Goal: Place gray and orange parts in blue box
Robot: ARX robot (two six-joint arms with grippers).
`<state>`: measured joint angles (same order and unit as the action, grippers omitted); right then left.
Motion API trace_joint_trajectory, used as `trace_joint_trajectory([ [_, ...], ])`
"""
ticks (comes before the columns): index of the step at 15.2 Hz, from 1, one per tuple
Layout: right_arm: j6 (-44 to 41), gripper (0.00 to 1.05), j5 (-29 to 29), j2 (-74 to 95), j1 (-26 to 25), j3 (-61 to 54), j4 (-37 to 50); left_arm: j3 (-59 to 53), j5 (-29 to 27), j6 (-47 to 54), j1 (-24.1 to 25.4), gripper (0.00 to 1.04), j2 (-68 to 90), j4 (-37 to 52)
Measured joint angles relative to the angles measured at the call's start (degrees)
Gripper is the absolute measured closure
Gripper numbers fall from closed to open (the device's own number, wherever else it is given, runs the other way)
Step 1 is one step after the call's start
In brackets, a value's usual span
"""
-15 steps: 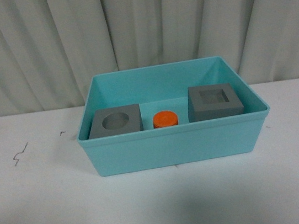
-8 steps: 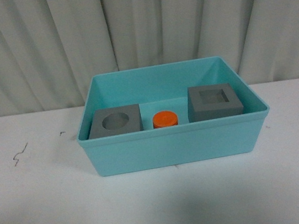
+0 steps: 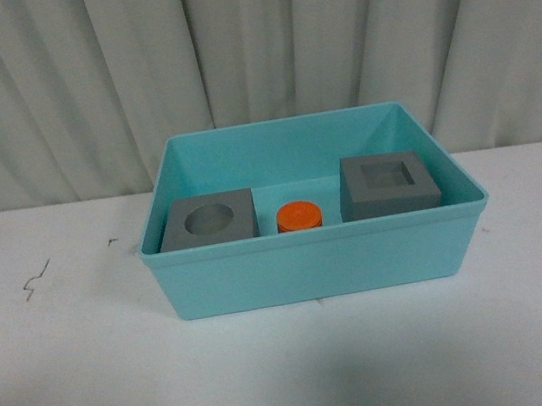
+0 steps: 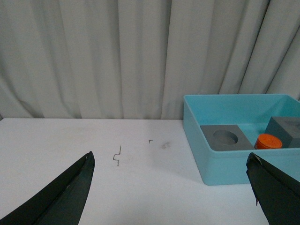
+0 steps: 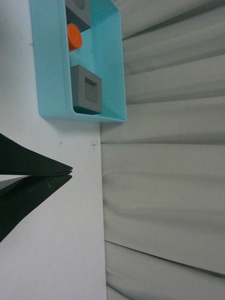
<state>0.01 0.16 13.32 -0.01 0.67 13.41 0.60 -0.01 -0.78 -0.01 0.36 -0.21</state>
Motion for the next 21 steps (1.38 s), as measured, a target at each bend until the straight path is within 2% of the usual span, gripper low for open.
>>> trace_joint_trajectory([
  [5, 0.0, 1.03, 0.0, -1.1, 0.0, 0.0, -1.0, 0.0, 0.0, 0.0, 0.0, 0.07, 0.0, 0.0],
  [6, 0.0, 0.97, -0.2, -13.1, 0.0, 0.0, -13.6, 0.0, 0.0, 0.0, 0.0, 0.07, 0.0, 0.0],
  [9, 0.0, 0.51, -0.2, -13.1, 0.0, 0.0, -13.6, 0.0, 0.0, 0.0, 0.0, 0.07, 0.0, 0.0],
  [12, 0.0, 0.33, -0.2, -13.1, 0.0, 0.0, -13.6, 0.0, 0.0, 0.0, 0.0, 0.07, 0.0, 0.0],
  [14, 0.0, 0.09, -0.2, -13.1, 0.0, 0.0, -13.6, 0.0, 0.0, 0.0, 0.0, 0.07, 0.0, 0.0],
  [15, 0.0, 0.06, -0.2, -13.1, 0.0, 0.0, -13.6, 0.0, 0.0, 0.0, 0.0, 0.07, 0.0, 0.0],
  [21, 0.0, 0.06, -0.1, -13.1, 0.0, 0.0, -13.6, 0.0, 0.0, 0.0, 0.0, 0.07, 0.0, 0.0],
])
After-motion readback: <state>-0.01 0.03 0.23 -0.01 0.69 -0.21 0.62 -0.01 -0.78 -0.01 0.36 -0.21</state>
